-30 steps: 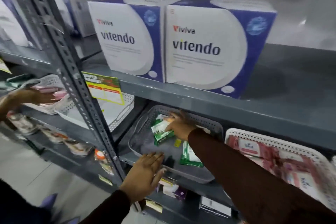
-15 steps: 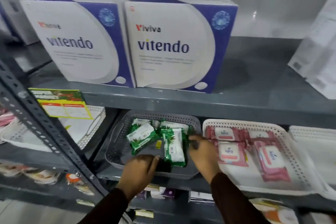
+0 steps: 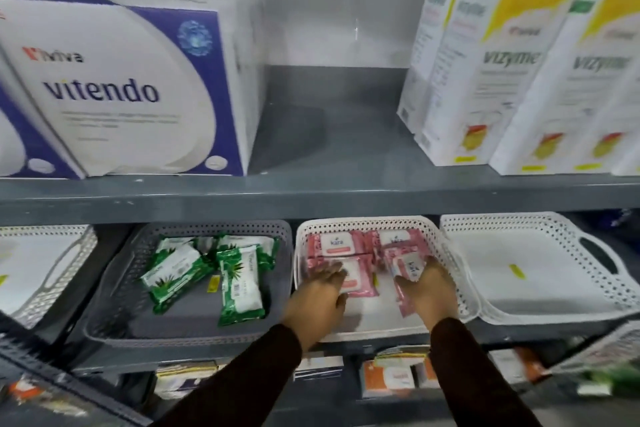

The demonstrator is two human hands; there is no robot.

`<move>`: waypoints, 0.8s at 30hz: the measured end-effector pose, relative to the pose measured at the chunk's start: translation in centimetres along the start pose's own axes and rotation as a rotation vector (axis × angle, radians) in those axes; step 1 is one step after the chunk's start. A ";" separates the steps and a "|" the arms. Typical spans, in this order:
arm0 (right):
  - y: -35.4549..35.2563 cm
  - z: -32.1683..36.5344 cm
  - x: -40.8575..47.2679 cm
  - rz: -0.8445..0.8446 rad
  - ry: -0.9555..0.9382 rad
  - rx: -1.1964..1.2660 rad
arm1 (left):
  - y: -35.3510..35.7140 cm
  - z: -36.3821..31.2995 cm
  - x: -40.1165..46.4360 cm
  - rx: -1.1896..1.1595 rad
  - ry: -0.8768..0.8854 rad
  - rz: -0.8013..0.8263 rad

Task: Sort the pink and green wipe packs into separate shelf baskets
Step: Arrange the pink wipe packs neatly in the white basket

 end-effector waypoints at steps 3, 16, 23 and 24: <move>-0.5 -0.3 1.2 0.078 -0.056 -0.018 | 1.0 -0.3 2.3 0.090 -0.065 0.052; -2.6 -2.6 4.3 0.417 -0.574 -0.315 | 3.4 -8.0 3.0 -0.117 0.013 0.110; -2.1 -4.7 4.6 0.440 -0.458 -0.162 | 4.4 -9.0 3.5 -0.174 -0.056 0.171; -2.0 -5.1 4.7 0.448 -0.432 -0.160 | 4.5 -9.3 3.6 -0.192 -0.071 0.182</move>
Point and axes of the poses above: each hand's wrist, its own x-axis towards the middle knuckle, its own y-axis out of the palm, z = x × y, the point moved 1 cm from there along x, towards the middle knuckle, and after that the axes turned 6 degrees about -z, right-handed, at the moved point
